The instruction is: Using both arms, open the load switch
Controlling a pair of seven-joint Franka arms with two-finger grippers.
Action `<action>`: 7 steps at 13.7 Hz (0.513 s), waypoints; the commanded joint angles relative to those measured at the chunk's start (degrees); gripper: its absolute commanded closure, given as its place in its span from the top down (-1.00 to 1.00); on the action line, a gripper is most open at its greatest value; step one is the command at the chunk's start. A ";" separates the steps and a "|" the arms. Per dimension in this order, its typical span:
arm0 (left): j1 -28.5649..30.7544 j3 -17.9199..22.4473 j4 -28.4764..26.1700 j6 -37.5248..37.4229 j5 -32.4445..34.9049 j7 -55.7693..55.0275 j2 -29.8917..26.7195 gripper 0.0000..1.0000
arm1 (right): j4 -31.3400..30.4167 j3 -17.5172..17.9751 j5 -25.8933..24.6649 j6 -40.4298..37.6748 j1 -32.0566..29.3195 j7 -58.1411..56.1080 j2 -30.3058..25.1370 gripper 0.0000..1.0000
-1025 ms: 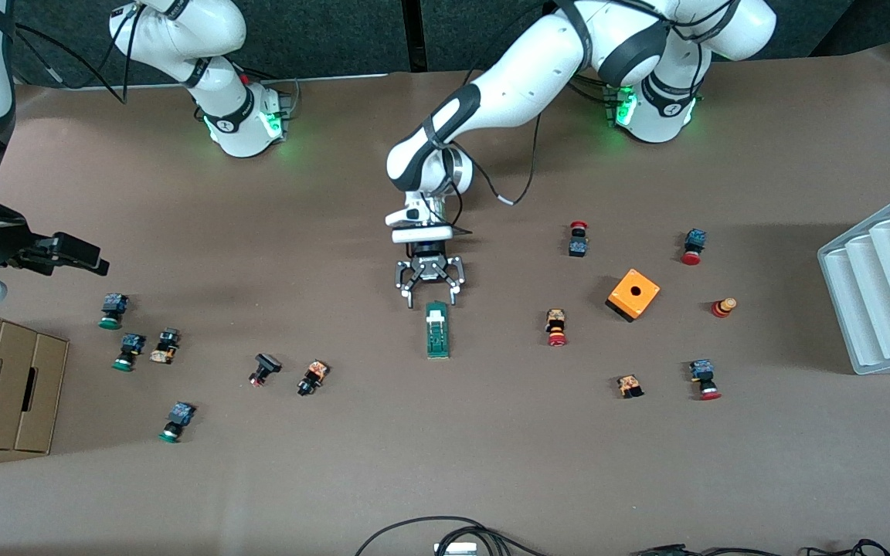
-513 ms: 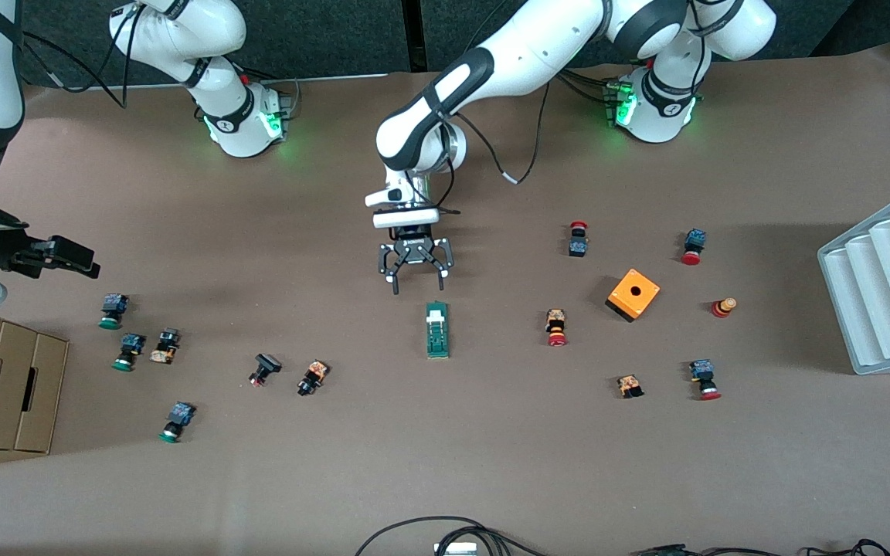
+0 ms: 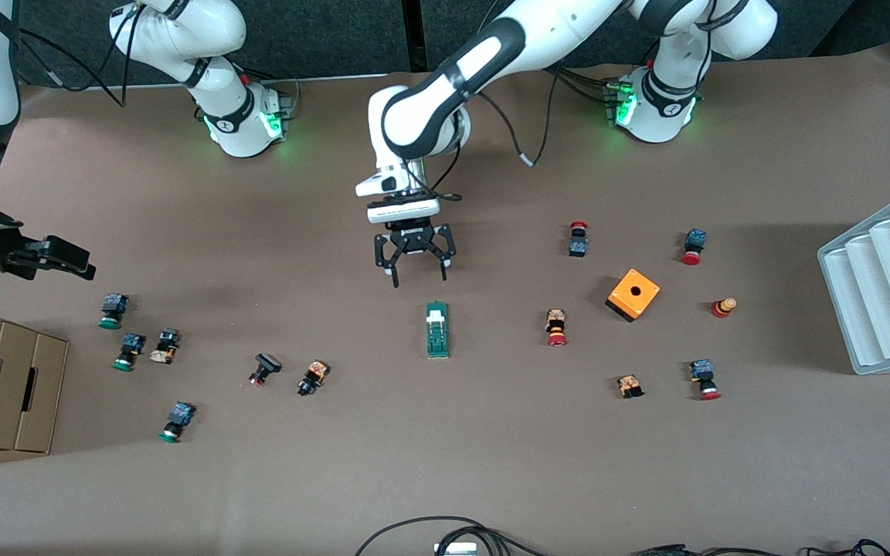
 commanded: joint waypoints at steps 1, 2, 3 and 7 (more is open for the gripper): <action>3.04 -2.35 -1.14 0.87 -6.72 8.74 -5.48 1.00 | 1.01 -0.02 -0.97 0.19 -0.18 0.29 0.28 0.98; 4.18 -3.32 -0.79 0.78 -9.27 11.81 -6.88 1.00 | 0.92 -0.11 -0.97 0.19 -0.18 0.29 0.28 0.98; 4.98 -3.76 -0.70 0.78 -11.99 14.54 -8.46 1.00 | 1.01 -0.11 -0.89 0.27 -0.18 0.29 0.36 0.98; 7.62 -3.77 0.44 -0.10 -25.62 27.89 -14.53 1.00 | 1.01 -0.02 -0.62 1.42 0.00 0.37 0.54 0.98</action>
